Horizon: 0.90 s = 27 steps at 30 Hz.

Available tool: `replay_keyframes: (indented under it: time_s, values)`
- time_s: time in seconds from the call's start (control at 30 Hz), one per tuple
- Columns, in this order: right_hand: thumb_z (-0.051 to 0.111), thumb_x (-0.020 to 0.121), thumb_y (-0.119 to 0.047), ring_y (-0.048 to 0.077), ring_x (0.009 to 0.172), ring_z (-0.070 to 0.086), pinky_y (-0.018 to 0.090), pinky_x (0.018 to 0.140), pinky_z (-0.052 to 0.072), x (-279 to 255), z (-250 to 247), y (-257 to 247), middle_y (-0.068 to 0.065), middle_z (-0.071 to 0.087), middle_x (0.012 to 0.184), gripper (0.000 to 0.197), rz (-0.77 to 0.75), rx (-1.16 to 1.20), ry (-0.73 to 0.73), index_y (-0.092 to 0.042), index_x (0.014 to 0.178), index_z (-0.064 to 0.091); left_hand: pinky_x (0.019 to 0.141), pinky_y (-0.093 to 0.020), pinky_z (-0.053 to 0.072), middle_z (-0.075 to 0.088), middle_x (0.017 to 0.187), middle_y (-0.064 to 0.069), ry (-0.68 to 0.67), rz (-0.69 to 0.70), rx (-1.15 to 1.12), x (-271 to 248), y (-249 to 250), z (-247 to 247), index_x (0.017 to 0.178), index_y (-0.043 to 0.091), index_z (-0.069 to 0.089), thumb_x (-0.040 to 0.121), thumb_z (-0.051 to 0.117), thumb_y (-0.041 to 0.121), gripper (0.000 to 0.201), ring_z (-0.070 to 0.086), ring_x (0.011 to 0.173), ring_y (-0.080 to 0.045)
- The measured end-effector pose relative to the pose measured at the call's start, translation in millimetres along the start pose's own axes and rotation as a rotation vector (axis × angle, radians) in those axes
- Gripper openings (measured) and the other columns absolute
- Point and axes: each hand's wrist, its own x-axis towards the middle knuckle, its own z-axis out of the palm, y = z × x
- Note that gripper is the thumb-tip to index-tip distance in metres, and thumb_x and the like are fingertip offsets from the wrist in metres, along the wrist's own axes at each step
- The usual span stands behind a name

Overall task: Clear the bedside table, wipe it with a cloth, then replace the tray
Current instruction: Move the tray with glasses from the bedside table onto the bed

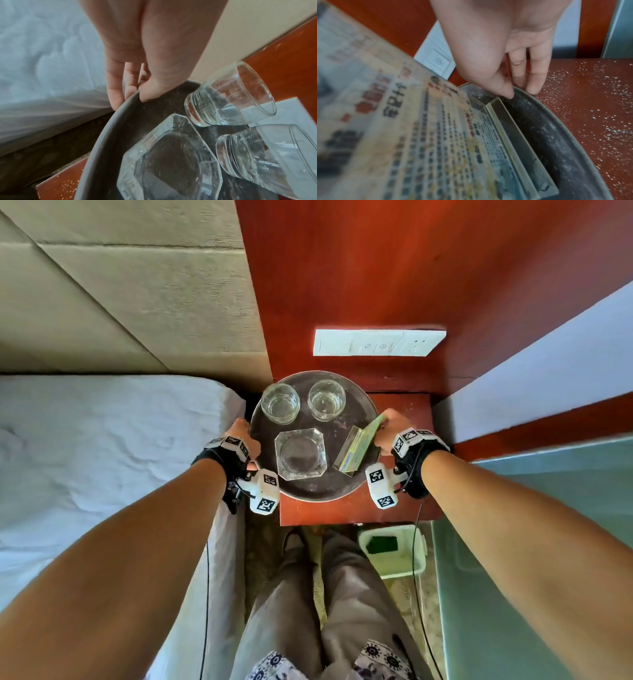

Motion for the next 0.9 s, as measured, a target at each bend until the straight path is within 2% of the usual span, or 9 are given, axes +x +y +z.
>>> replay_keyframes:
  time_s: [0.1,0.23,0.3,0.43,0.53,0.6,0.67,0.8,0.9]
  values:
    - [0.054,0.072,-0.012,0.023,0.075,0.062,0.038,0.069,0.056,-26.2,-7.0,-20.2,0.003,0.062,0.083,0.017,-0.044,-0.041,0.008,-0.026,0.08,0.046,0.068,-0.044,0.059,0.058,0.097,-0.016,0.048,0.021,-0.012,-45.8,-5.9,-23.1,0.113,0.013,0.042,0.085,0.054,-0.006,0.037,0.065,0.081,-0.034]
    - [0.053,0.077,-0.01,0.025,0.076,0.065,0.041,0.072,0.059,-61.6,-12.2,-51.4,0.004,0.062,0.083,0.015,-0.111,-0.057,0.007,-0.025,0.08,0.049,0.05,-0.032,0.052,0.057,0.084,-0.012,0.076,-0.024,-0.071,-80.9,-33.3,-44.7,0.116,0.013,0.042,0.087,0.055,-0.003,0.036,0.065,0.066,-0.028]
    - [0.053,0.08,-0.01,0.027,0.077,0.066,0.044,0.073,0.059,-73.6,-9.4,-66.6,0.006,0.062,0.084,0.013,-0.156,-0.1,-0.006,-0.022,0.08,0.048,0.047,-0.03,0.054,0.058,0.087,-0.013,0.081,-0.054,-0.132,-94.5,-49.3,-53.2,0.119,0.013,0.043,0.086,0.055,-0.005,0.04,0.067,0.065,-0.027]
    - [0.053,0.079,-0.012,0.027,0.074,0.066,0.045,0.071,0.06,-87.8,4.6,-94.7,0.008,0.065,0.084,0.01,-0.259,-0.194,-0.042,-0.021,0.081,0.049,0.058,-0.039,0.06,0.056,0.089,-0.014,0.144,-0.102,-0.24,-122.3,-84.4,-64.4,0.121,0.013,0.044,0.085,0.055,-0.008,0.043,0.065,0.064,-0.027]
    - [0.056,0.076,-0.015,0.026,0.075,0.062,0.041,0.072,0.057,-106.8,18.5,-117.0,0.007,0.063,0.083,0.011,-0.363,-0.258,-0.049,-0.021,0.078,0.047,0.042,-0.029,0.054,0.057,0.091,-0.015,0.212,-0.146,-0.288,-147.7,-115.8,-69.6,0.121,0.013,0.045,0.085,0.054,-0.007,0.042,0.064,0.062,-0.027]
    - [0.06,0.074,-0.015,0.025,0.075,0.06,0.038,0.071,0.053,-120.9,31.8,-130.8,0.007,0.062,0.083,0.014,-0.41,-0.284,-0.07,-0.02,0.076,0.046,0.04,-0.028,0.052,0.059,0.089,-0.016,0.245,-0.189,-0.305,-165.0,-141.2,-71.3,0.118,0.013,0.045,0.085,0.055,-0.004,0.038,0.065,0.059,-0.027]
    - [0.062,0.07,-0.014,0.026,0.077,0.06,0.036,0.07,0.052,-131.2,45.2,-141.9,0.007,0.061,0.082,0.017,-0.452,-0.302,-0.094,-0.019,0.074,0.046,0.042,-0.031,0.054,0.059,0.088,-0.016,0.283,-0.225,-0.355,-182.9,-163.1,-71.3,0.114,0.013,0.045,0.084,0.056,-0.003,0.036,0.066,0.06,-0.028]
    - [0.061,0.066,-0.012,0.025,0.069,0.056,0.031,0.059,0.047,-164.9,82.2,-173.5,0.007,0.057,0.077,0.021,-0.58,-0.33,-0.179,-0.02,0.075,0.044,0.074,-0.048,0.06,0.062,0.099,-0.017,0.384,-0.314,-0.413,-219.4,-225.2,-66.0,0.116,0.013,0.046,0.079,0.058,0.0,0.041,0.069,0.083,-0.036]
    - [0.059,0.071,-0.004,0.03,0.075,0.065,0.038,0.062,0.059,-191.7,116.6,-195.4,0.013,0.061,0.084,0.019,-0.63,-0.322,-0.263,-0.014,0.084,0.051,0.067,-0.049,0.061,0.061,0.098,-0.018,0.437,-0.378,-0.525,-254.5,-260.1,-60.2,0.115,0.01,0.047,0.081,0.055,-0.005,0.039,0.069,0.081,-0.038]
